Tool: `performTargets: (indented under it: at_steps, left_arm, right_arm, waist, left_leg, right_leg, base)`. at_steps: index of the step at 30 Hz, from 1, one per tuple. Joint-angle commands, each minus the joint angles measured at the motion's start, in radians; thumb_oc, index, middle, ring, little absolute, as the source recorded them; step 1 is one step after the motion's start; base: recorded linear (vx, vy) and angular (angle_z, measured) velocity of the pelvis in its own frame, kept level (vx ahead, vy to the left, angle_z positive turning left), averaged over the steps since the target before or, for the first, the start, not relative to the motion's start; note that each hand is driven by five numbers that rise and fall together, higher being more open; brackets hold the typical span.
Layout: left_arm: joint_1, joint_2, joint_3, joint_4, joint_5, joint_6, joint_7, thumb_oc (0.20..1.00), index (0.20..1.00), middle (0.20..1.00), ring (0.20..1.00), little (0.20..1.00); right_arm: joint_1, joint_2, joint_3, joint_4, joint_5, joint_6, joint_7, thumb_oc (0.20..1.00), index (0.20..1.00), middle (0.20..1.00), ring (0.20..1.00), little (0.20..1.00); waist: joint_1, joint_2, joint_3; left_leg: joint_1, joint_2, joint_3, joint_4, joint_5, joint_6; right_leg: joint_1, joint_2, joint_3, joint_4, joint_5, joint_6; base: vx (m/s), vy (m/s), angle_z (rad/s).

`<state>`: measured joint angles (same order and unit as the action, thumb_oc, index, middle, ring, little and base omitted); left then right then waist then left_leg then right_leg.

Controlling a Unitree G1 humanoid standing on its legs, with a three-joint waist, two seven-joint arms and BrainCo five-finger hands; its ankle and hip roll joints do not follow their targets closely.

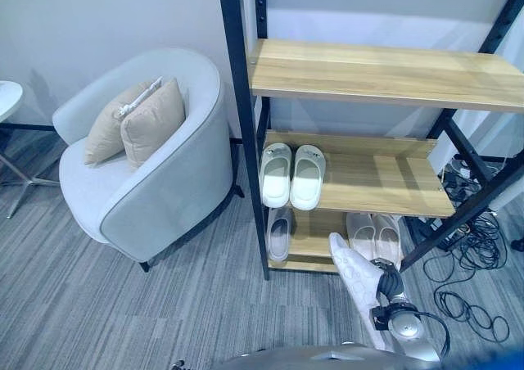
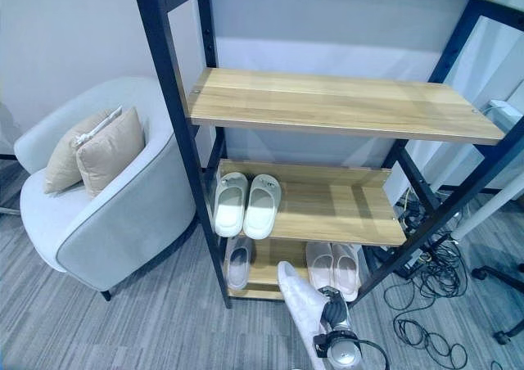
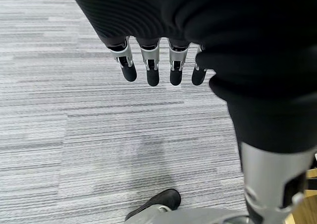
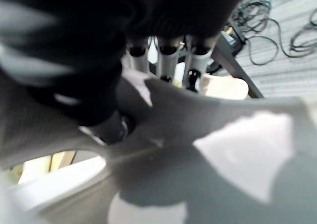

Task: Arrange the slippers neatly on the shoe rack.

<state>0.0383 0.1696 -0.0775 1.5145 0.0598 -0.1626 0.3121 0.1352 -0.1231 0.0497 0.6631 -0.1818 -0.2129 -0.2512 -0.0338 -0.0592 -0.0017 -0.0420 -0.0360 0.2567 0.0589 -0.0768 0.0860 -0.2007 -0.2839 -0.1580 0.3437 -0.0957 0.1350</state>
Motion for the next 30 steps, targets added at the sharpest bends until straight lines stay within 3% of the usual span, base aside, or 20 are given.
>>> performTargets:
  at_steps: [1, 7, 11, 13, 17, 18, 22, 23, 24, 28, 29, 30]
  left_arm:
    - [-0.002, -0.074, -0.012, 0.023, 0.009, -0.027, 0.008, 1.000, 1.000, 1.000, 1.000, 1.000]
    - [0.024, -0.082, 0.019, 0.036, -0.015, -0.060, 0.003, 1.000, 1.000, 1.000, 1.000, 1.000]
    - [-0.005, -0.069, 0.046, -0.013, -0.052, -0.095, -0.035, 1.000, 1.000, 1.000, 1.000, 1.000]
    - [-0.045, -0.058, 0.062, -0.054, -0.084, -0.108, -0.074, 1.000, 1.000, 1.000, 1.000, 1.000]
    - [-0.092, -0.051, 0.075, -0.093, -0.111, -0.126, -0.105, 1.000, 1.000, 1.000, 1.000, 1.000]
    - [-0.123, -0.038, 0.080, -0.124, -0.138, -0.125, -0.133, 1.000, 1.000, 1.000, 1.000, 1.000]
    - [-0.195, 0.002, 0.094, -0.173, -0.182, -0.114, -0.162, 1.000, 1.000, 1.000, 1.000, 1.000]
    - [-0.220, 0.020, 0.126, -0.198, -0.227, -0.110, -0.185, 1.000, 1.000, 1.000, 1.000, 1.000]
    - [-0.271, 0.037, 0.156, -0.213, -0.270, -0.094, -0.212, 1.000, 1.000, 1.000, 1.000, 1.000]
    - [-0.331, 0.037, 0.186, -0.251, -0.313, -0.085, -0.218, 1.000, 1.000, 1.000, 1.000, 1.000]
    - [-0.367, 0.019, 0.197, -0.298, -0.336, -0.089, -0.213, 1.000, 1.000, 1.000, 1.000, 1.000]
    - [-0.380, 0.013, 0.197, -0.322, -0.341, -0.090, -0.212, 1.000, 1.000, 1.000, 1.000, 1.000]
  right_arm:
    - [0.000, -0.033, -0.023, -0.033, -0.011, -0.056, -0.040, 0.200, 0.200, 0.200, 0.200, 0.200]
    - [0.026, -0.049, -0.020, -0.023, -0.023, -0.061, -0.069, 0.200, 0.200, 0.200, 0.200, 0.200]
    - [0.000, -0.074, -0.037, -0.028, -0.018, -0.057, -0.078, 0.200, 0.200, 0.200, 0.200, 0.200]
    - [-0.053, -0.091, -0.030, -0.030, -0.015, -0.051, -0.076, 0.200, 0.200, 0.200, 0.200, 0.200]
    - [-0.122, -0.101, -0.014, -0.034, -0.011, -0.037, -0.069, 0.200, 0.200, 0.200, 0.200, 0.200]
    - [-0.177, -0.095, -0.004, -0.035, -0.001, -0.018, -0.053, 0.200, 0.200, 0.200, 0.200, 0.200]
    - [-0.331, -0.117, 0.033, -0.043, 0.022, 0.038, 0.002, 0.200, 0.200, 0.200, 0.200, 0.200]
    - [-0.369, -0.126, 0.023, -0.085, 0.044, 0.055, 0.042, 0.200, 0.200, 0.200, 0.200, 0.200]
    - [-0.474, -0.136, 0.039, -0.098, 0.058, 0.070, 0.049, 0.200, 0.200, 0.200, 0.200, 0.200]
    - [-0.610, -0.144, 0.043, -0.122, 0.078, 0.084, 0.058, 0.200, 0.200, 0.200, 0.200, 0.200]
    - [-0.708, -0.139, 0.027, -0.131, 0.091, 0.120, 0.053, 0.200, 0.200, 0.200, 0.200, 0.200]
    - [-0.737, -0.133, 0.018, -0.134, 0.097, 0.132, 0.050, 0.200, 0.200, 0.200, 0.200, 0.200]
  waist:
    - [-0.003, -0.002, 0.010]
    - [-0.006, 0.001, 0.009]
    - [0.002, 0.006, 0.042]
    - [0.010, 0.011, 0.071]
    - [0.012, 0.018, 0.053]
    - [0.015, 0.018, 0.019]
    - [0.024, 0.000, -0.049]
    - [0.028, -0.006, -0.068]
    - [0.032, -0.011, -0.091]
    - [0.033, -0.012, -0.096]
    - [0.034, -0.010, -0.081]
    - [0.035, -0.008, -0.073]
  left_leg:
    - [-0.034, 0.051, -0.088, 0.109, -0.049, -0.022]
    - [-0.033, 0.068, -0.105, 0.144, -0.068, -0.031]
    - [-0.127, 0.074, -0.127, 0.265, -0.094, -0.034]
    - [-0.240, 0.077, -0.151, 0.379, -0.116, -0.033]
    - [-0.431, 0.070, -0.170, 0.516, -0.151, -0.025]
    - [-0.578, 0.065, -0.176, 0.613, -0.176, -0.020]
    - [-0.841, 0.076, -0.167, 0.798, -0.222, -0.025]
    - [-0.945, 0.075, -0.169, 0.873, -0.243, -0.028]
    - [-1.077, 0.079, -0.174, 1.001, -0.310, -0.036]
    - [-1.228, 0.098, -0.174, 1.160, -0.365, -0.044]
    - [-1.319, 0.119, -0.172, 1.285, -0.412, -0.043]
    - [-1.346, 0.125, -0.172, 1.321, -0.426, -0.043]
  right_leg:
    - [0.077, 0.020, 0.019, -0.158, 0.093, 0.009]
    - [0.089, 0.055, 0.015, -0.132, 0.040, -0.026]
    - [0.016, 0.051, 0.005, -0.011, 0.008, -0.040]
    - [-0.080, 0.042, 0.000, 0.084, -0.007, -0.046]
    - [-0.255, 0.042, 0.011, 0.201, -0.042, -0.057]
    - [-0.394, 0.034, 0.017, 0.278, -0.070, -0.063]
    - [-0.661, 0.035, 0.052, 0.441, -0.126, -0.068]
    - [-0.770, 0.032, 0.070, 0.519, -0.156, -0.074]
    - [-0.908, 0.023, 0.096, 0.652, -0.233, -0.086]
    - [-1.062, 0.007, 0.122, 0.815, -0.286, -0.104]
    - [-1.160, -0.004, 0.146, 0.932, -0.322, -0.111]
    - [-1.192, -0.009, 0.152, 0.973, -0.336, -0.111]
  base:
    - [-0.01, -0.060, 0.03]
    - [0.01, -0.086, 0.19]
    - [-0.11, -0.066, 0.18]
    - [-0.26, -0.056, 0.25]
    - [-0.28, -0.020, 0.11]
    - [-0.36, 0.014, -0.09]
    - [-0.25, 0.025, 0.02]
    - [-0.07, -0.003, -0.19]
    - [-0.04, -0.030, -0.01]
    - [0.03, -0.047, 0.10]
    - [0.06, -0.077, -0.03]
    - [0.07, -0.073, -0.06]
